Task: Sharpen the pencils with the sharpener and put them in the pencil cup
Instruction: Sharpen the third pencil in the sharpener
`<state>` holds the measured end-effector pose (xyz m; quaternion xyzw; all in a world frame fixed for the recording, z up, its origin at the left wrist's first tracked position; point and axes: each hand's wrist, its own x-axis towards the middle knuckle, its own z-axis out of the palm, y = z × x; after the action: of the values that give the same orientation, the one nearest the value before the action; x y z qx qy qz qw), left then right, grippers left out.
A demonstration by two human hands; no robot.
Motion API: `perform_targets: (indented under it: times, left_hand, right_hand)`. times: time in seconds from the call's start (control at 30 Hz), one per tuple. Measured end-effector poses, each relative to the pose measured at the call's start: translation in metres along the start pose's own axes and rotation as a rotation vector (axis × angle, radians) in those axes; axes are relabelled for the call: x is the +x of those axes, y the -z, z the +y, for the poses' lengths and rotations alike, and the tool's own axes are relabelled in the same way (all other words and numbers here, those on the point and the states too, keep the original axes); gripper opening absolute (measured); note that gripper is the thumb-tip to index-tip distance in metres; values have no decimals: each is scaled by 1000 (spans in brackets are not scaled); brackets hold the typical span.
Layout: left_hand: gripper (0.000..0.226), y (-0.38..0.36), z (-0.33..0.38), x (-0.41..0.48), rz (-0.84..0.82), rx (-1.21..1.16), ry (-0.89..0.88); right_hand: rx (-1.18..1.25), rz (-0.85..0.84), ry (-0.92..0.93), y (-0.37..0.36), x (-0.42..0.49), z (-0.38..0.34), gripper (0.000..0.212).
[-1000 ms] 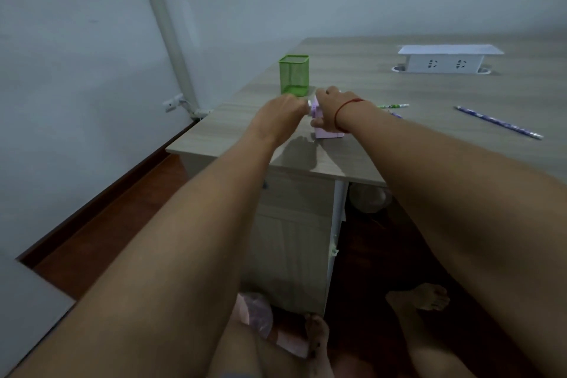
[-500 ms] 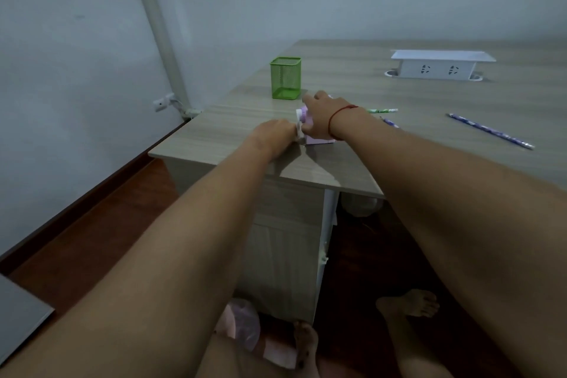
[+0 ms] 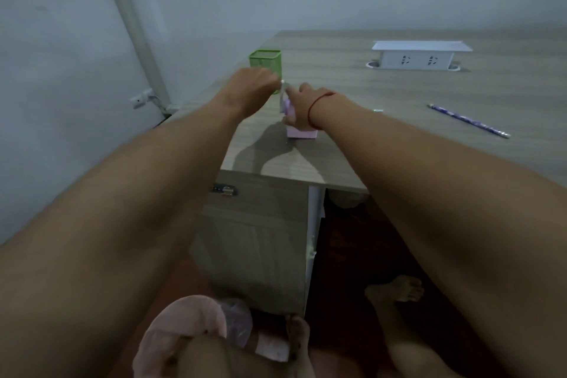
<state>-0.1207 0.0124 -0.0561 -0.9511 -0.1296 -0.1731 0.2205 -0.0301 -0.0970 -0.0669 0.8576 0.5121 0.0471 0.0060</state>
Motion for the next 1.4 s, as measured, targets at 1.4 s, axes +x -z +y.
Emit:
perform_targets:
  times: [1.4]
  left_hand:
    - [14, -2, 15, -48, 88, -198, -54]
  right_hand:
    - [-42, -29, 29, 3, -2, -7, 69]
